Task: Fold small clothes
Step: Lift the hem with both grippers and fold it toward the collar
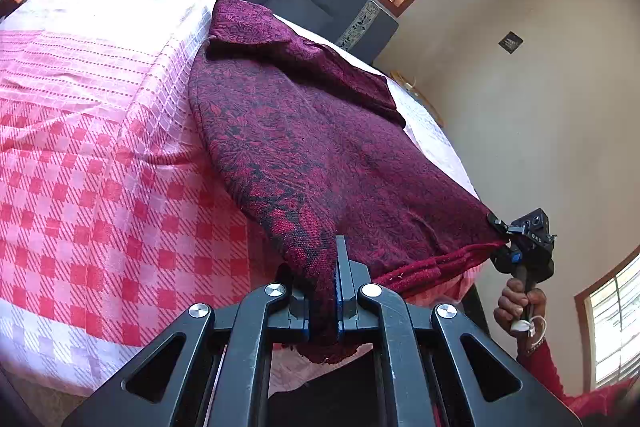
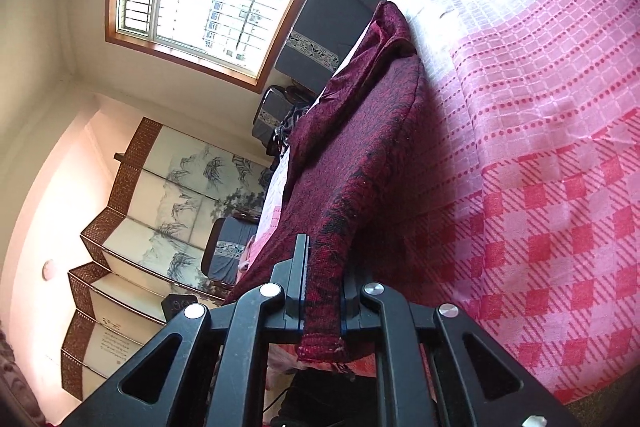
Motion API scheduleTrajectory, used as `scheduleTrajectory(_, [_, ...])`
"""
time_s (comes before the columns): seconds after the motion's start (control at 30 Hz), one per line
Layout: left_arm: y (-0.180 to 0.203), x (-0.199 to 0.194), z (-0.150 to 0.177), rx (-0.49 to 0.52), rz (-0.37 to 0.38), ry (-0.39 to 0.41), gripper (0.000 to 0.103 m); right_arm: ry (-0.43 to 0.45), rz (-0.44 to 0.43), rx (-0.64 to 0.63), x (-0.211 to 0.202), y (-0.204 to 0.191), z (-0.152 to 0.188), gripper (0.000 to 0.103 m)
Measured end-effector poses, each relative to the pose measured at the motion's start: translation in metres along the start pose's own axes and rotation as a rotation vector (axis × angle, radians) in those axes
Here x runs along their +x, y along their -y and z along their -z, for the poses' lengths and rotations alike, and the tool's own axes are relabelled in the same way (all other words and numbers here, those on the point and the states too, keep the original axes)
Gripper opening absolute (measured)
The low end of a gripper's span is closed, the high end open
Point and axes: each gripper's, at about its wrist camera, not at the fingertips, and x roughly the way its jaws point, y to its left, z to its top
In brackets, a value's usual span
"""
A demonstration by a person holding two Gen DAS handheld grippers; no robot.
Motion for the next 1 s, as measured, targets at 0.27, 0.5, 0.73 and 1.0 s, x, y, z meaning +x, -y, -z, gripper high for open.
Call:
scheduleTrajectory(0.27, [0.019,0.001,-0.002,0.076,-0.08,0.019,0.008,0.001,-0.015,0.048,-0.007,0.008,0.003,0.011])
scheduleTrajectory(0.5, [0.021,-0.005,0.003,0.114,-0.084,0.053,0.008,0.012,-0.003,0.032,-0.016,-0.002,0.003,0.011])
scheduleTrajectory(0.73, [0.008,-0.016,0.018,0.053,-0.034,0.051,0.008,0.028,-0.006,0.03,-0.03,-0.01,0.028,0.011])
scheduleTrajectory(1.0, [0.004,-0.035,0.041,0.031,-0.011,0.035,0.008,0.053,-0.006,0.084,-0.06,-0.002,0.057,0.011])
